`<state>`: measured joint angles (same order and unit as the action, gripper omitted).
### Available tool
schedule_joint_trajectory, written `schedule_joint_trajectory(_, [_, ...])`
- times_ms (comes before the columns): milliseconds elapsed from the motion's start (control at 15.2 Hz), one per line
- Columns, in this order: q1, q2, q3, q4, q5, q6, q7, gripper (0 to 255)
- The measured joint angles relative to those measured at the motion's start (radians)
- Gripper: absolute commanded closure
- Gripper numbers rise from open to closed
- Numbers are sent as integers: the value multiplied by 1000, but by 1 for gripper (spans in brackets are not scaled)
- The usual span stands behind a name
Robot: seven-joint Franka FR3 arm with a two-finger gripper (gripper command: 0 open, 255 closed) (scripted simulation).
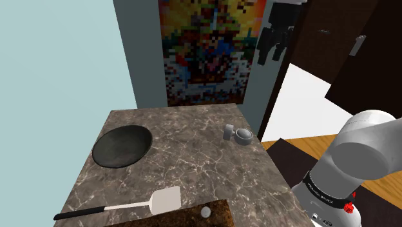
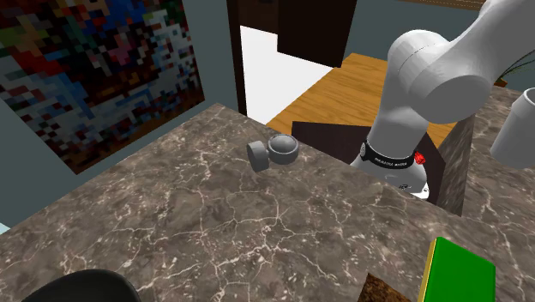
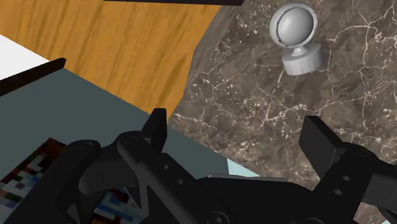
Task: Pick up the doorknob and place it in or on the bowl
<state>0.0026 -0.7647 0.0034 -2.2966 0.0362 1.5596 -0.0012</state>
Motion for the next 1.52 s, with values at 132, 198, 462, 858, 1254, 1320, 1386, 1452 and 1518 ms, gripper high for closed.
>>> schedule_joint_trajectory(132, [5,-5,6,-17,2,15,0,0])
schedule_joint_trajectory(198, [11,-18,14,-43,3,34,-3,0])
schedule_joint_trajectory(462, [50,-75,63,-189,17,148,-8,0])
schedule_joint_trajectory(858, [127,-148,155,-402,51,330,-3,0])
schedule_joint_trajectory(1254, [220,-147,264,-577,97,542,17,0])
schedule_joint_trajectory(1320, [231,-144,276,-597,102,570,19,0])
schedule_joint_trajectory(1386, [235,-137,283,-609,104,591,18,0])
schedule_joint_trajectory(1452, [236,-122,289,-621,107,618,19,0])
schedule_joint_trajectory(1518, [236,-110,292,-628,108,638,20,0])
